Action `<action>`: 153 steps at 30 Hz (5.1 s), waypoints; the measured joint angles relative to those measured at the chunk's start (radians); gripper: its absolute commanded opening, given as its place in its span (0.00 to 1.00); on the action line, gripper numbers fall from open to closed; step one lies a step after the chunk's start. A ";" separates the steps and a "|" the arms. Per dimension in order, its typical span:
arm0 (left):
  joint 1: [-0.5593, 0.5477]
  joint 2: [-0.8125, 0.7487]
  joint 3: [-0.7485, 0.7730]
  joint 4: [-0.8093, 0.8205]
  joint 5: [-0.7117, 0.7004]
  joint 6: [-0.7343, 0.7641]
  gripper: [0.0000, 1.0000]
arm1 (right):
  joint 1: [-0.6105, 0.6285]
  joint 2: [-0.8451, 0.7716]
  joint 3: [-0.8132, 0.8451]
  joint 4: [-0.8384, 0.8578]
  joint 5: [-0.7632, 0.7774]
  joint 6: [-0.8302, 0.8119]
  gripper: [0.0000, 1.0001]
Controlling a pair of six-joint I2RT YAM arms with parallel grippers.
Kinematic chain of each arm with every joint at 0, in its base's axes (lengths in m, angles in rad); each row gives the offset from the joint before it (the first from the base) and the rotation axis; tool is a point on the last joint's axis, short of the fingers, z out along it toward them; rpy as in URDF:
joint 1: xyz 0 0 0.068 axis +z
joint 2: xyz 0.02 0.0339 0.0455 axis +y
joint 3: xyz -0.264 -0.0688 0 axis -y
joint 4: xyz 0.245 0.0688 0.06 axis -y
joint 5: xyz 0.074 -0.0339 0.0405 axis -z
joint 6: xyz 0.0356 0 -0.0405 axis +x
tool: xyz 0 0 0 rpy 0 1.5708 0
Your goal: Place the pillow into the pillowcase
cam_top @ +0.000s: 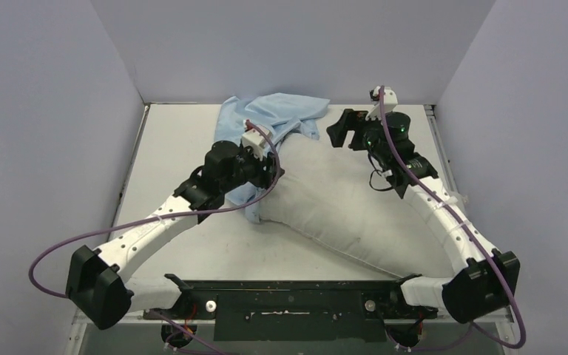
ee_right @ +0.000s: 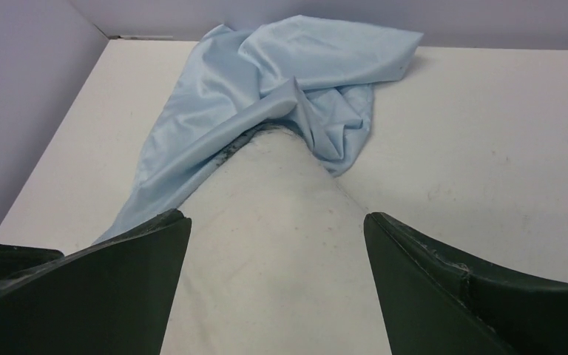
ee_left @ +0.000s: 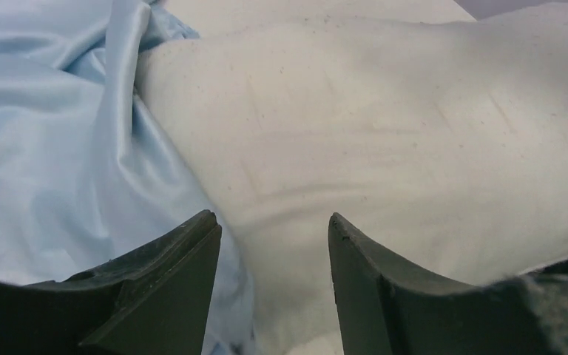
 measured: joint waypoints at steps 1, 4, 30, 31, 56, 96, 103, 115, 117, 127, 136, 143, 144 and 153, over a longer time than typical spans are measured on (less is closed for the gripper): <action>0.000 0.035 0.033 -0.002 -0.011 0.024 0.51 | -0.034 0.035 0.022 -0.005 -0.040 -0.014 0.90; 0.001 0.137 0.114 -0.016 -0.028 0.086 0.50 | -0.097 0.147 0.069 -0.013 -0.135 -0.039 0.89; 0.182 0.417 0.336 -0.196 0.018 0.200 0.46 | 0.008 0.370 0.002 -0.018 -0.322 -0.223 0.00; 0.182 0.426 0.336 -0.205 0.032 0.213 0.46 | 0.006 0.367 -0.003 -0.013 -0.315 -0.220 0.00; 0.167 0.692 0.412 -0.245 0.111 0.269 0.00 | 0.002 0.309 -0.112 0.089 -0.287 -0.157 0.00; 0.088 0.312 0.278 -0.109 0.236 0.113 0.00 | 0.006 0.262 -0.317 0.433 -0.118 0.022 0.00; 0.085 0.310 0.268 -0.172 0.242 0.141 0.00 | 0.011 0.215 -0.373 0.507 0.067 0.093 0.00; 0.083 0.230 0.213 -0.124 0.317 0.035 0.24 | 0.017 0.226 -0.371 0.531 0.366 0.239 0.00; 0.083 0.193 0.179 -0.101 0.326 0.005 0.33 | 0.021 0.243 -0.363 0.531 0.409 0.261 0.00; 0.024 0.008 -0.031 -0.161 0.067 -0.015 0.46 | 0.029 0.256 -0.363 0.546 0.464 0.301 0.00; -0.063 -0.010 -0.083 -0.220 -0.126 -0.005 0.40 | 0.032 0.266 -0.365 0.560 0.477 0.324 0.00; -0.138 0.033 -0.117 -0.159 -0.158 -0.020 0.00 | 0.032 0.266 -0.374 0.574 0.489 0.348 0.00; -0.158 0.040 -0.122 -0.150 -0.161 -0.023 0.00 | 0.032 0.266 -0.374 0.574 0.491 0.349 0.00; -0.317 0.019 -0.123 -0.134 -0.220 -0.026 0.00 | 0.033 0.266 -0.376 0.574 0.502 0.370 0.00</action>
